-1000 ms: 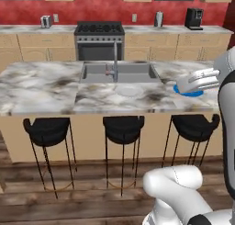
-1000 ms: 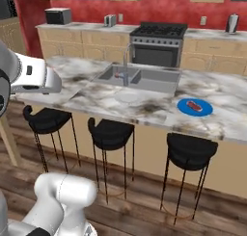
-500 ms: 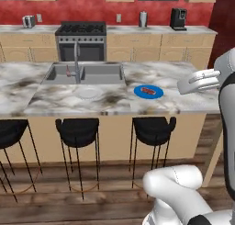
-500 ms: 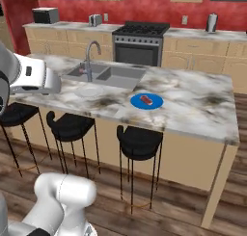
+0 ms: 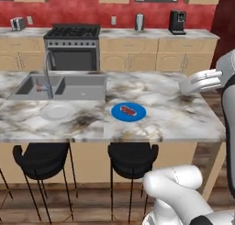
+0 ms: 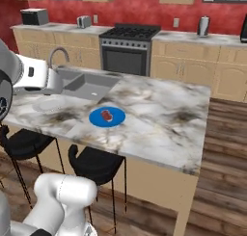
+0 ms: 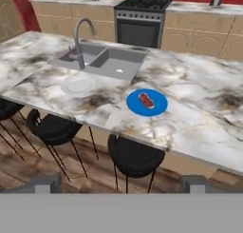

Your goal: Transport the steak and avocado to the fridge. Place the steak on the rack containing meat and place the avocado on the rack containing the vegetable, ensuring meats and vegetables are on different racks.

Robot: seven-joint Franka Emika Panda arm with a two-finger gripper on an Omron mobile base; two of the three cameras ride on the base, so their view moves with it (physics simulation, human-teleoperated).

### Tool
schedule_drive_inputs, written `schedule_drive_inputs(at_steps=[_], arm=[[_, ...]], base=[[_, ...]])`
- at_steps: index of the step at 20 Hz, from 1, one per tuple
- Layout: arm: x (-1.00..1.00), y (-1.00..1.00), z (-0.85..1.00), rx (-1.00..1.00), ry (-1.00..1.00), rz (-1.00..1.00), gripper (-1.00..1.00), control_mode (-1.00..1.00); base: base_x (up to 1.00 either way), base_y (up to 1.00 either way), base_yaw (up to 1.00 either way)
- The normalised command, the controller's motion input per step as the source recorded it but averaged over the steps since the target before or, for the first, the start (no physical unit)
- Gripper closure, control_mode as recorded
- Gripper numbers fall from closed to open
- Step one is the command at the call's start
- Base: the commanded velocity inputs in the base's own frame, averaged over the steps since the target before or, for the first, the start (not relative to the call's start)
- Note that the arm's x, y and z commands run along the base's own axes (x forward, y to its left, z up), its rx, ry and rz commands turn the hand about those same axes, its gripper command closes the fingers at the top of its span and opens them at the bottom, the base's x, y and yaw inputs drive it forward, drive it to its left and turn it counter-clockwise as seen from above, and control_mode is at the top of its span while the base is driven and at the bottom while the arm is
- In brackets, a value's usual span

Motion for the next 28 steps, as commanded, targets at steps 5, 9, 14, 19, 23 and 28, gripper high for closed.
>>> schedule_drive_inputs(at_steps=[5, 9, 14, 19, 23, 28], arm=[[0.00, 0.00, 0.00, 0.00, 0.00, 0.00, -1.00, 1.00], [0.00, 0.00, 0.00, 0.00, 0.00, 0.00, -1.00, 1.00], [0.00, 0.00, 0.00, 0.00, 0.00, 0.00, -1.00, 1.00], [0.00, 0.00, 0.00, 0.00, 0.00, 0.00, -1.00, 1.00], [0.25, 0.00, -0.05, 0.00, 0.01, 0.02, -1.00, -1.00], [0.99, -0.10, -0.38, 0.00, 0.22, 0.12, -1.00, -1.00]], base=[[1.00, -0.02, 0.00], [1.00, 0.03, -0.01], [1.00, 0.25, -0.03], [0.93, 0.04, 0.03], [0.57, 0.00, 0.04], [0.00, 0.00, 0.00]])
